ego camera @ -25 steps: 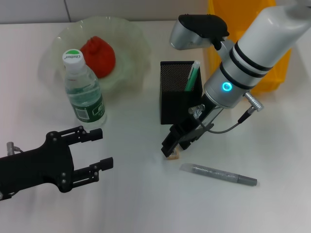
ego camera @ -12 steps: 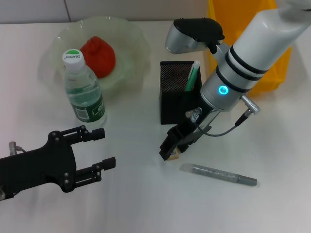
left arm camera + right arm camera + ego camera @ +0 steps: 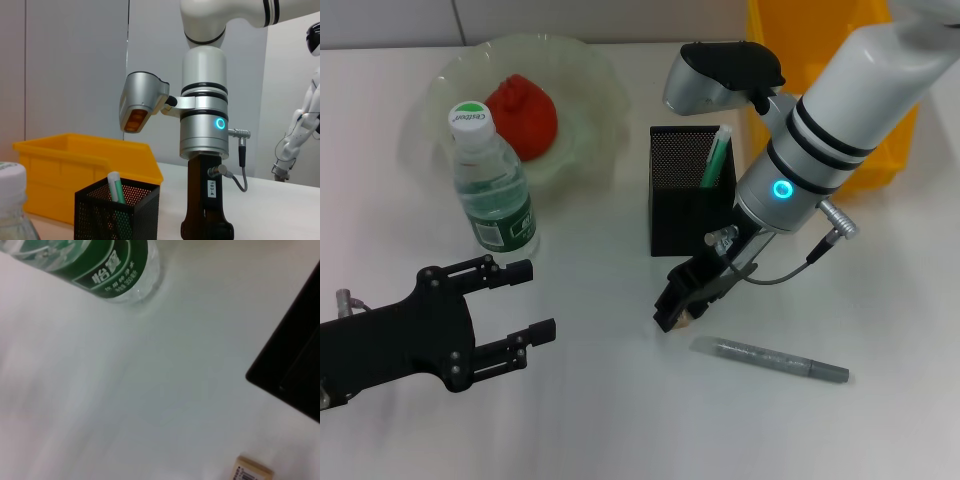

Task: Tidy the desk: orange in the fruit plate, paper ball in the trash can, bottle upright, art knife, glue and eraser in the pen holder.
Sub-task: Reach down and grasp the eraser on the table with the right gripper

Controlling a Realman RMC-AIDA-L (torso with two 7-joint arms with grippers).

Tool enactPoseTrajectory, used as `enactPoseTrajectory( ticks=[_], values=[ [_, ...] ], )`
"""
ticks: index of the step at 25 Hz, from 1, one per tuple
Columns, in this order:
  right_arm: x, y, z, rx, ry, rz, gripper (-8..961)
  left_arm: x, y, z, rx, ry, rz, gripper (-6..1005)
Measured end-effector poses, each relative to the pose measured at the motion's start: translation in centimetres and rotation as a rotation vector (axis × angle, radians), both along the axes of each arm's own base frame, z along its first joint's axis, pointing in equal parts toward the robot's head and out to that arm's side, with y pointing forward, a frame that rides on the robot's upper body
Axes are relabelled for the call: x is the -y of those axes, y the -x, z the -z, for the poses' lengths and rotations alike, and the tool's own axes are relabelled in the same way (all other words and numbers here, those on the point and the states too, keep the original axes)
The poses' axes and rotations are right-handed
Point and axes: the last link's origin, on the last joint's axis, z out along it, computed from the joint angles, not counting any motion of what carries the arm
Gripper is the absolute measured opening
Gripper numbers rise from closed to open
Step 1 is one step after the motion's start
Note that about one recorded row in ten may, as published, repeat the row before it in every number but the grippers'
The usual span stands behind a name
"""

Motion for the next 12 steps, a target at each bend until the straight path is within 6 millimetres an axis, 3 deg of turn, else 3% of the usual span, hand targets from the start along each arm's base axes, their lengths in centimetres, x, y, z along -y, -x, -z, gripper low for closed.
enactPoseTrajectory(
  ticks=[12],
  values=[
    [0.02,-0.06,0.0,0.0,0.001,0.0,453,-0.01,-0.1,0.2,0.003,0.0,-0.002,662]
  ],
)
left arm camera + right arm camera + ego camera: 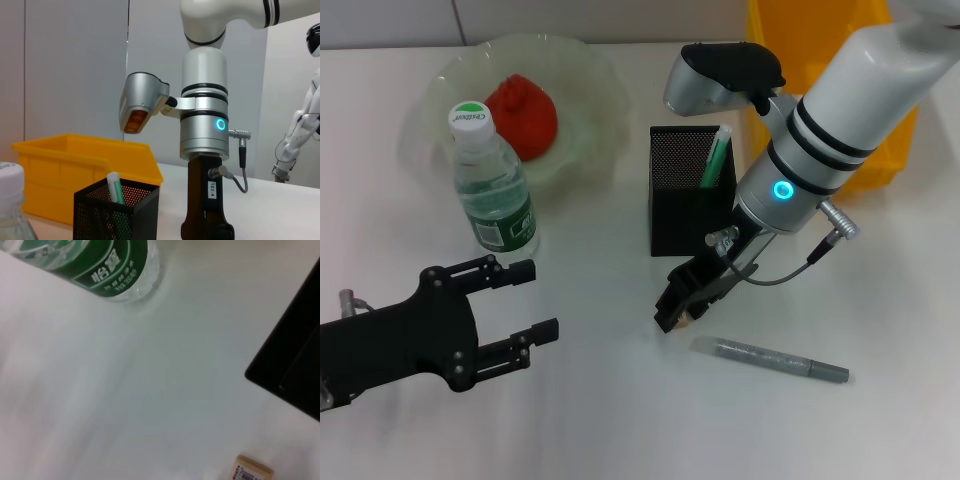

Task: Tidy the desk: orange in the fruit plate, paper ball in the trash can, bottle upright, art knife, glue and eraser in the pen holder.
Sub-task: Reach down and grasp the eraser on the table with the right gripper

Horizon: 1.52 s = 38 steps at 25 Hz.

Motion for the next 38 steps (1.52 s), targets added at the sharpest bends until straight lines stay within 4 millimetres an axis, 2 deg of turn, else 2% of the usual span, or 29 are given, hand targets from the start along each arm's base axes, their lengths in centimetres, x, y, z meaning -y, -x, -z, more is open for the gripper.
enactPoseTrajectory(
  ticks=[16,38],
  values=[
    [-0.18,0.42,-0.03,0.004,0.0,-0.016,399,-0.09,-0.08,0.19,0.0,-0.002,-0.003,661],
    [-0.27,0.34,0.05,0.017,-0.003,-0.031,400,-0.46,-0.47,0.62,0.001,-0.006,0.003,661]
  ],
)
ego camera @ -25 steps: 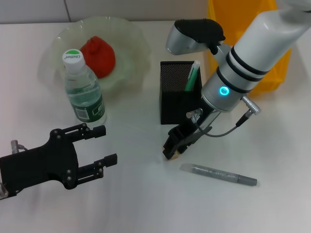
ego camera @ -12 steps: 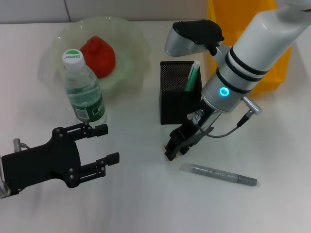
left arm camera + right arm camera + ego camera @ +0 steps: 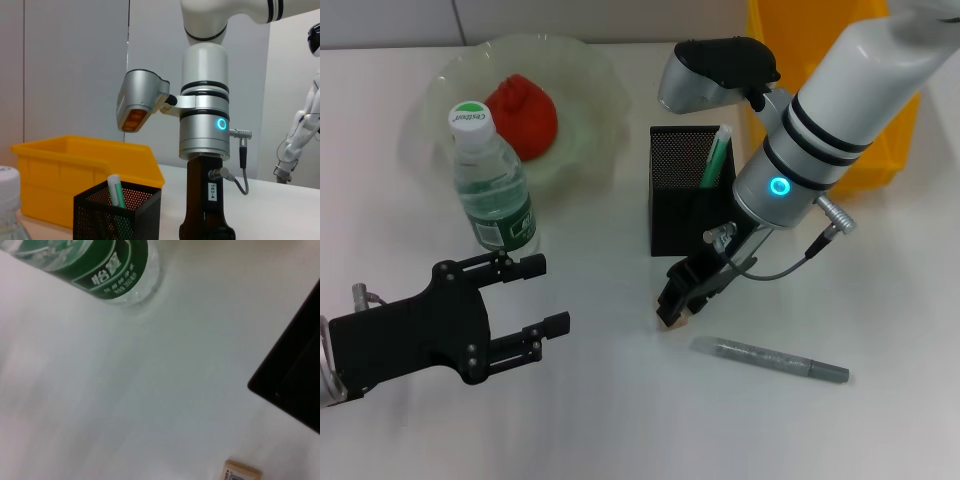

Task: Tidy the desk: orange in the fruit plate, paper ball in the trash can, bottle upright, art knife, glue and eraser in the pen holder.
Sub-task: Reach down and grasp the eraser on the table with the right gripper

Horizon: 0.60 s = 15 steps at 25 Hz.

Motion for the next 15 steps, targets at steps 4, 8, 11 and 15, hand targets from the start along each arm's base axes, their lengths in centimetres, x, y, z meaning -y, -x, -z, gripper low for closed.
enactPoseTrajectory(
  ticks=[4,8,11,15],
  values=[
    [-0.08,-0.06,0.07,-0.006,-0.009,0.001,401,-0.05,-0.09,0.11,-0.002,-0.007,0.008,661],
    [-0.06,-0.12,0.13,-0.014,-0.012,0.004,401,-0.06,-0.11,0.19,-0.003,-0.008,0.009,661],
    [-0.03,-0.07,0.18,-0.021,-0.009,0.001,401,-0.07,-0.14,0.23,-0.003,-0.008,0.009,661],
    [0.1,-0.03,0.34,-0.028,-0.004,-0.005,401,-0.12,-0.17,0.34,-0.006,-0.006,0.009,661]
  ],
)
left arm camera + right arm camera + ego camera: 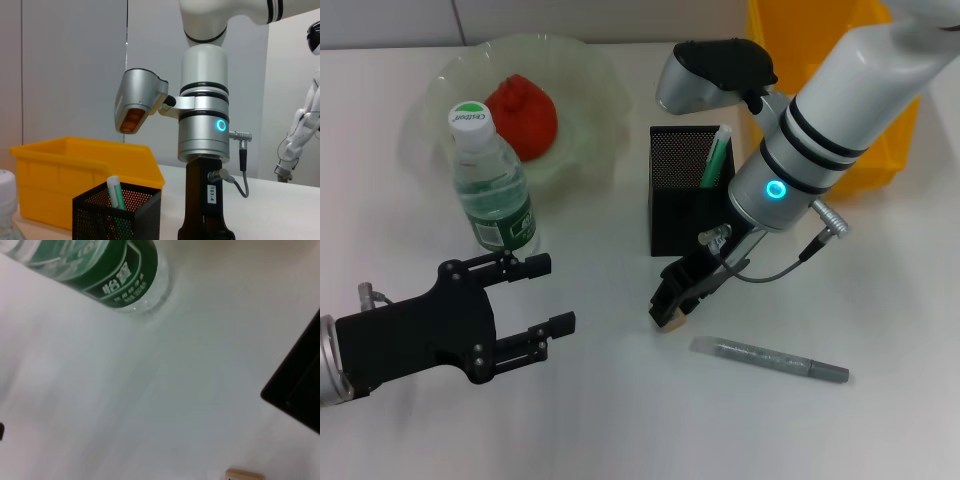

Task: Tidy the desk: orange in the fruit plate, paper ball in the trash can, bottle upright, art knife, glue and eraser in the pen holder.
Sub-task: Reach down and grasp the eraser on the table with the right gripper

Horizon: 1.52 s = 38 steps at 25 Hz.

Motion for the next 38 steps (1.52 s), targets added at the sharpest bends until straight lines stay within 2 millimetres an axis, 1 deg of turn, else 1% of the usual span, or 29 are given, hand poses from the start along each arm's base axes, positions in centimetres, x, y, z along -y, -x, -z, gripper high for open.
enactPoseTrajectory(
  ticks=[8,19,24,38],
  values=[
    [0.11,-0.19,0.05,0.007,0.004,-0.001,400,-0.03,-0.04,0.08,-0.001,0.001,0.001,661],
    [0.18,-0.28,0.01,0.014,0.01,-0.002,320,-0.06,-0.15,0.2,0.002,0.001,0.002,660],
    [0.16,-0.3,0.0,0.015,0.009,-0.003,267,-0.14,-0.16,0.27,0.0,-0.001,-0.001,660],
    [0.08,-0.21,0.01,0.012,0.008,-0.016,173,-0.26,-0.21,0.35,-0.002,-0.003,-0.002,660]
  ],
)
